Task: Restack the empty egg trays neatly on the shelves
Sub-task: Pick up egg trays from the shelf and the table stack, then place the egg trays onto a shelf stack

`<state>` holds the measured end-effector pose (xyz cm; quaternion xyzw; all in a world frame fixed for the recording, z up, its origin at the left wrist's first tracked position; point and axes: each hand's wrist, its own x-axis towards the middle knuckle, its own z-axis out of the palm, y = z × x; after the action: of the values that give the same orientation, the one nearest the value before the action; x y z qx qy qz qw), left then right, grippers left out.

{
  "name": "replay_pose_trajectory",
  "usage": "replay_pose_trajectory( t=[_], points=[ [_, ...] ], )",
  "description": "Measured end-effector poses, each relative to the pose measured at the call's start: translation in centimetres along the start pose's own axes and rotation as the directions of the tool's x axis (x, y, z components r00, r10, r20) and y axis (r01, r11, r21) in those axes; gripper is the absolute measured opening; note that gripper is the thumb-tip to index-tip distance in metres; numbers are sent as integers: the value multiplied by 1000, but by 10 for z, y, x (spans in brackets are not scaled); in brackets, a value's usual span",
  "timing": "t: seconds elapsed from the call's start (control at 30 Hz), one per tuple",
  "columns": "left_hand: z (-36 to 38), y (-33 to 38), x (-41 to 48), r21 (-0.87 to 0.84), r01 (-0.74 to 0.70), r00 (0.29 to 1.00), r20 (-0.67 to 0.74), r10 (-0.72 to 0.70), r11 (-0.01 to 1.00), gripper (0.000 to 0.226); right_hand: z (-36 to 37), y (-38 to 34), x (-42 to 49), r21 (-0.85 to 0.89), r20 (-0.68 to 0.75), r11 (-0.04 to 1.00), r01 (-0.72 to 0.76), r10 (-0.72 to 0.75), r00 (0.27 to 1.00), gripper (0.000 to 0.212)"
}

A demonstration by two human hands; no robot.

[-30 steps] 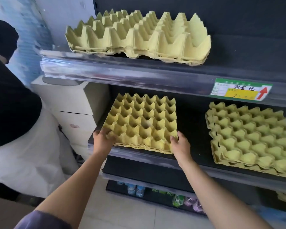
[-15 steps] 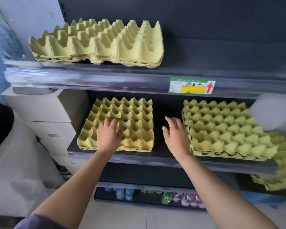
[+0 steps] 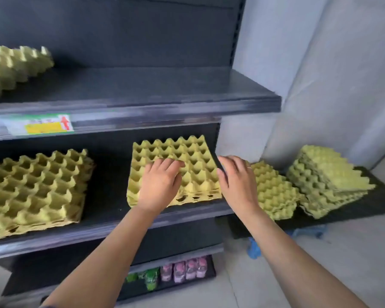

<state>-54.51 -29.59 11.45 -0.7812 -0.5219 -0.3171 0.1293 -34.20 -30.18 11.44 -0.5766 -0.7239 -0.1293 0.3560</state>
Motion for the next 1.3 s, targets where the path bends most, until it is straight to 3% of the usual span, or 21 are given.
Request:
replay_pose_trajectory(
  t=[0.17,0.4,0.53,0.67,0.83,1.0,1.13,1.3],
  points=[
    [43,103,37,-111,-144,988,37,149,983,28,-48,112,-23,-89,-32,992,-92,89,996,28],
    [116,191,94,-234,-251,953,110,282,939,30,-73,232,-41,-127,-8,956,-263,264,965,43],
    [172,227,129,-304,-271,933,151,327,913,29,-71,292,-37,-173,37,930,-325,336,941,41],
    [227,263,159,-350,-271,913,202,355,897,11,-71,348,-32,-233,88,903,-360,389,917,39],
    [281,304,173,-369,-250,845,368,388,895,19,-68,409,-37,-245,160,892,-380,424,891,24],
    [340,333,166,-289,-160,789,538,298,944,28,-49,472,-42,-188,340,904,-383,426,838,30],
    [383,354,148,-143,-25,699,705,120,989,34,-22,524,-48,-124,487,939,-321,339,805,29],
    [422,361,114,36,75,607,791,-74,997,42,14,563,-54,-83,629,945,-315,295,719,37]
  ],
)
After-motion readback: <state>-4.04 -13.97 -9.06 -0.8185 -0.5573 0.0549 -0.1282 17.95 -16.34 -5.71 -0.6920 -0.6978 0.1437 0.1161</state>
